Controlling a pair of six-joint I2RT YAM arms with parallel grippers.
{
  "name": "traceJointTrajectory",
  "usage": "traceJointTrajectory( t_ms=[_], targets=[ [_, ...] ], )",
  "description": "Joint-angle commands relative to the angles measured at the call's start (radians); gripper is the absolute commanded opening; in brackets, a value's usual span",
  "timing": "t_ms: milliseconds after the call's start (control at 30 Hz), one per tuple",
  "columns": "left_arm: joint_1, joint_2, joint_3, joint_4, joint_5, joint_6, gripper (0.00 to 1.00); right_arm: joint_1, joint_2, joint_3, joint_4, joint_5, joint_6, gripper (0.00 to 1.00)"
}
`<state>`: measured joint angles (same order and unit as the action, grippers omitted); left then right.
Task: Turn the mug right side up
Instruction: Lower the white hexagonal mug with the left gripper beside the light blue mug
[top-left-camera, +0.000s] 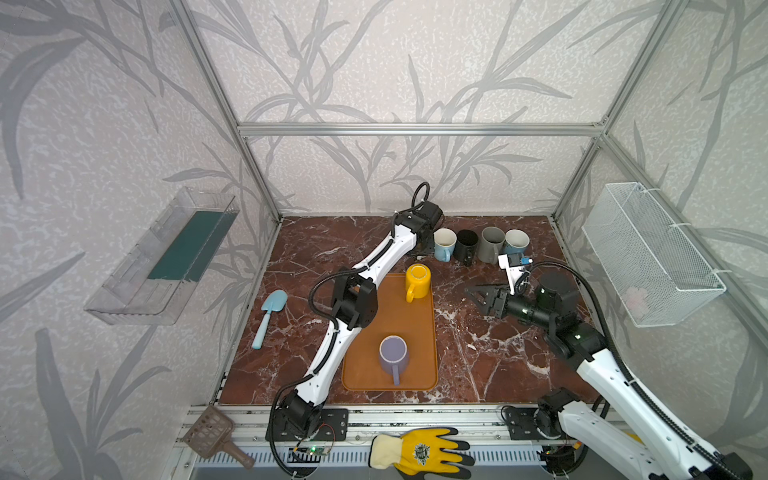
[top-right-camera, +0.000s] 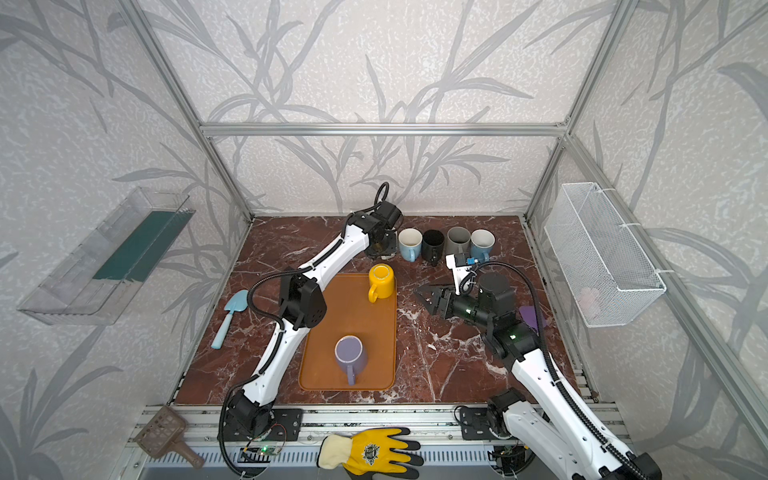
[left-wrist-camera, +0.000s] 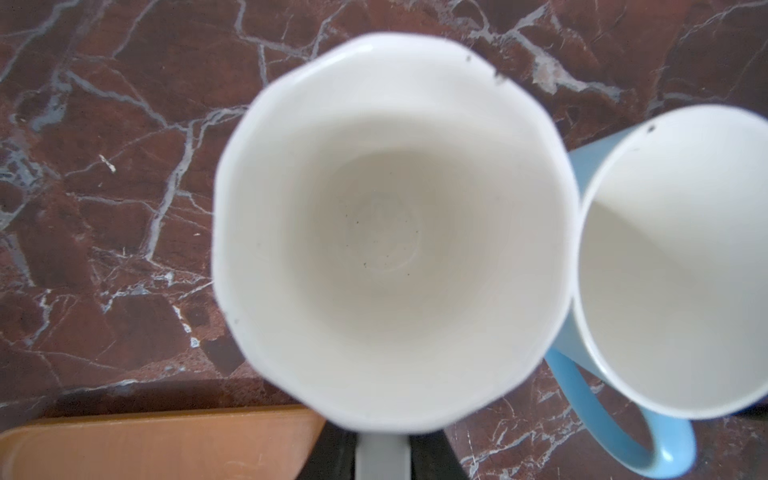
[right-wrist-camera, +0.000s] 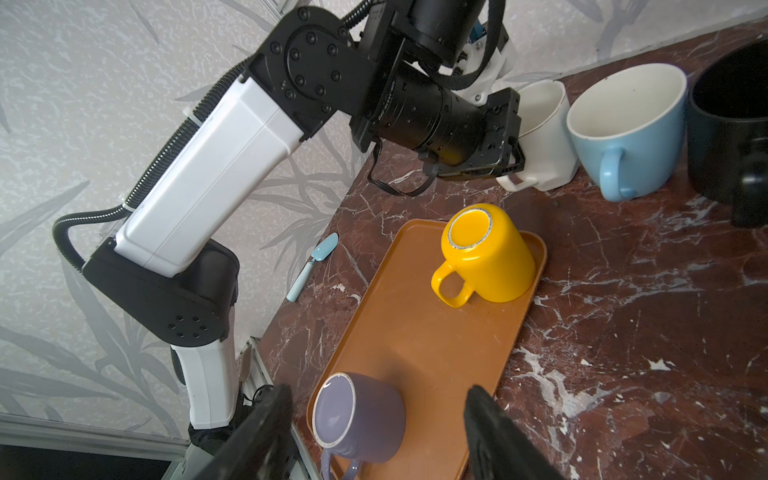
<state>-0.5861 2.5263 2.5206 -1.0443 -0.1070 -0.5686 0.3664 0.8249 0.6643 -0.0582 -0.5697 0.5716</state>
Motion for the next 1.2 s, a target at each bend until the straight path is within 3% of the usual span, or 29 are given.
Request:
traceJointTrajectory(
  t_ms=[0, 933, 1167],
  targets=[
    [0.002, 0.005, 0.038, -0.022, -0.019, 0.0, 0.22, -0.006, -0.003, -0.001, 0.011, -0.018, 0.001, 0.66],
    [0.003, 0.003, 0.028, -0.029, -0.021, -0.001, 0.28, -0.006, -0.009, -0.006, 0.006, -0.013, 0.002, 0.66],
    [0.003, -0.022, -0.003, -0.011, -0.019, 0.005, 0.36, -0.006, -0.007, -0.003, 0.005, -0.012, 0.003, 0.66]
  ],
)
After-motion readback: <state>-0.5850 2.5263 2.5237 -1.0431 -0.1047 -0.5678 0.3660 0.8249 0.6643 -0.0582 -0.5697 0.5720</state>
